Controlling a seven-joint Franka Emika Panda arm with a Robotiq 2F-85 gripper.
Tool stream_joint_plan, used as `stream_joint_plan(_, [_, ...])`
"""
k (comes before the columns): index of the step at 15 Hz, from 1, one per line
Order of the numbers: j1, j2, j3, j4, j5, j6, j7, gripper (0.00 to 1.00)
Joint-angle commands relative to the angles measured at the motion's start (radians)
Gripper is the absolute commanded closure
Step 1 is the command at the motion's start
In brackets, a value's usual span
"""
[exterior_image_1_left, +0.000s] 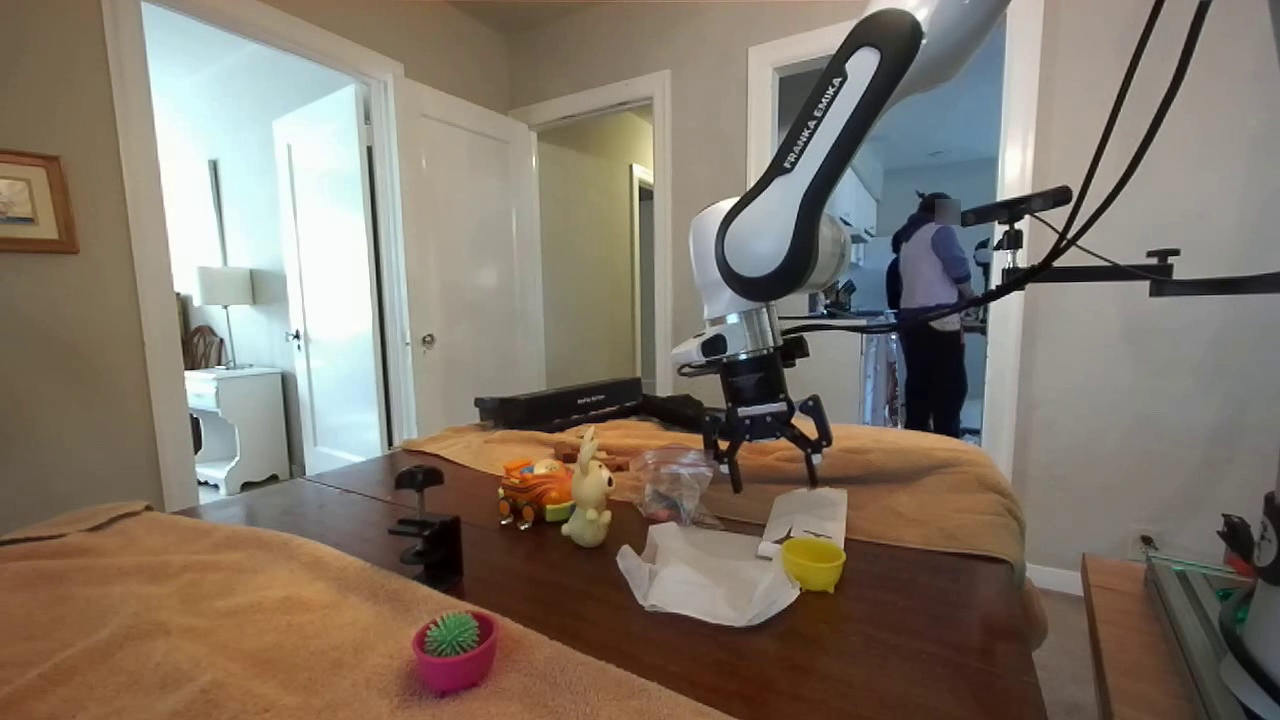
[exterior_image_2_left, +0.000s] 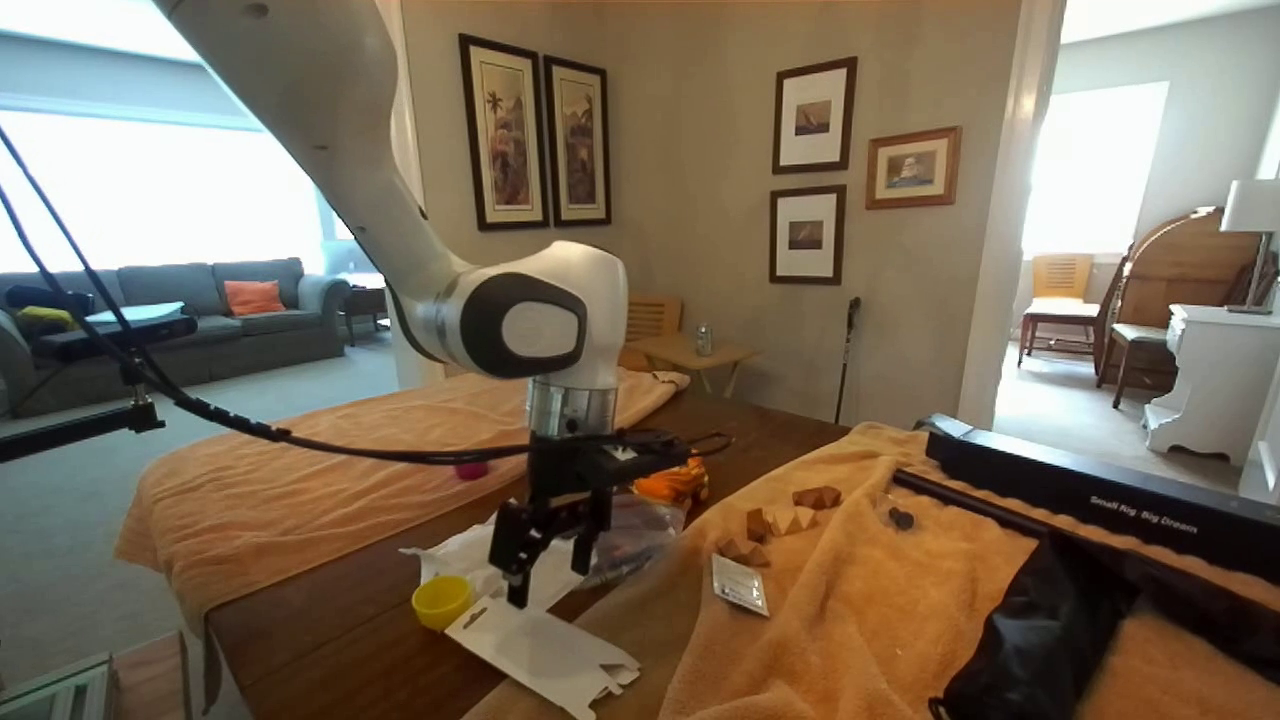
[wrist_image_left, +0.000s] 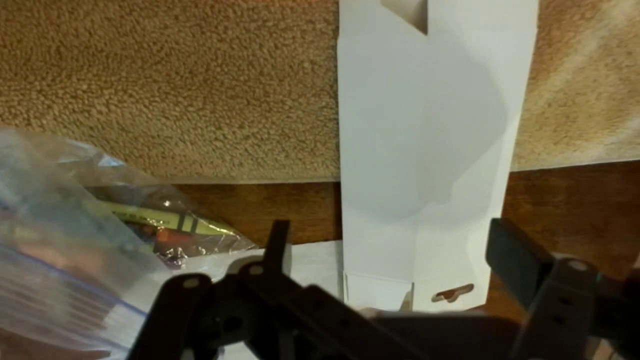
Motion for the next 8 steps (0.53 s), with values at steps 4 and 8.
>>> stream_joint_plan(4, [0.003, -0.086, -0.009, -0.065, 0.017, -0.011, 0.007, 0.00])
stream_joint_plan(8, [0.007, -0.050, -0.013, -0.041, 0.004, -0.007, 0.000, 0.00])
